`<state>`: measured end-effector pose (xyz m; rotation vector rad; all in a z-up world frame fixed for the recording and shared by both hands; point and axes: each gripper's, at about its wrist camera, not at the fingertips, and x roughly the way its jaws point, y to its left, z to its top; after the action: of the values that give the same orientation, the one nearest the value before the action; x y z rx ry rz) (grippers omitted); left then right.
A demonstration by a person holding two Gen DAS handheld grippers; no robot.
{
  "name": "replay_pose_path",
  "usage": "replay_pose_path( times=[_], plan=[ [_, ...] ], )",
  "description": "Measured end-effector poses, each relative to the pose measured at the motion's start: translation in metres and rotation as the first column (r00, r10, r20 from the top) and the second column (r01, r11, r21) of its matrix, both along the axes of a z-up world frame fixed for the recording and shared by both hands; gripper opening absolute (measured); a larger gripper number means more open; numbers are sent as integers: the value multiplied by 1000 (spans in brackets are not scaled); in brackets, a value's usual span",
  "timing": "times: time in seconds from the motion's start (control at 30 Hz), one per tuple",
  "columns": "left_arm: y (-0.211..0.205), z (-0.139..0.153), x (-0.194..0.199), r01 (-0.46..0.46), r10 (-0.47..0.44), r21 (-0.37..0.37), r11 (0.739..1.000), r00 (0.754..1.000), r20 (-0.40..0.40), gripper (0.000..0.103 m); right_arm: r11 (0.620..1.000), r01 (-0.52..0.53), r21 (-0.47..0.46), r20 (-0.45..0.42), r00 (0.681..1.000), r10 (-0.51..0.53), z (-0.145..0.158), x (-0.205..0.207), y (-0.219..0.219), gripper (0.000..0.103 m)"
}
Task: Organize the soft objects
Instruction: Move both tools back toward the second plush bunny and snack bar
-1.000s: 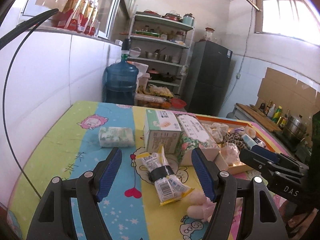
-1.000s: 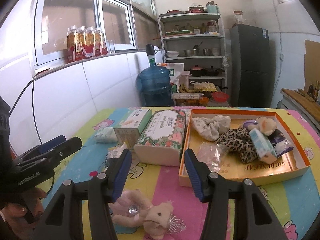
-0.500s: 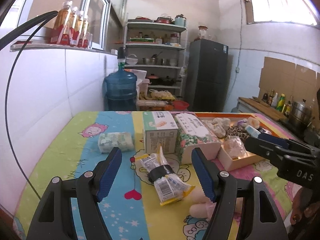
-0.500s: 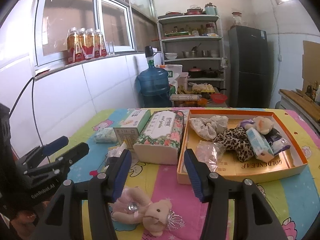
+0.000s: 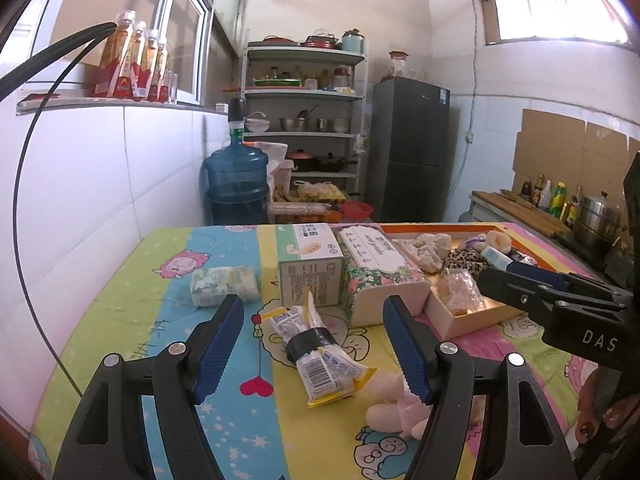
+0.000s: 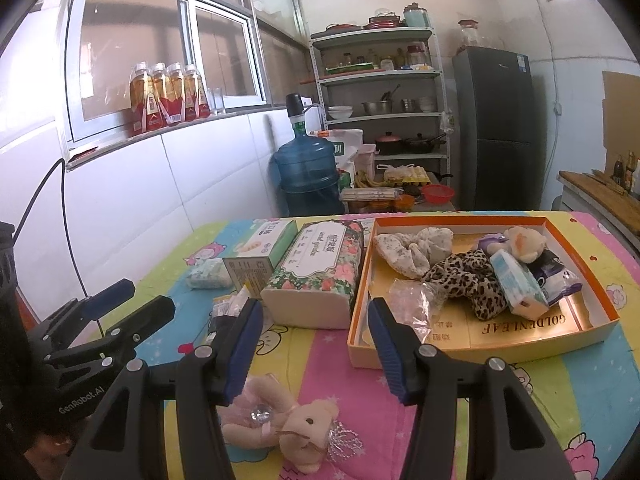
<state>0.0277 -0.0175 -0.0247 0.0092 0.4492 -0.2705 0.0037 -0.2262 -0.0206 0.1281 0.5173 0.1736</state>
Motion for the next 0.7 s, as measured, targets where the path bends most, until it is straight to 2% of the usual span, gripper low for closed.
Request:
replay_pose_path(
  times=[0.7],
  plan=[
    [-6, 3, -6, 2, -2, 7, 1000, 1000, 28, 74, 1000, -2, 14, 15, 1000, 2, 7, -8, -3, 54]
  ],
)
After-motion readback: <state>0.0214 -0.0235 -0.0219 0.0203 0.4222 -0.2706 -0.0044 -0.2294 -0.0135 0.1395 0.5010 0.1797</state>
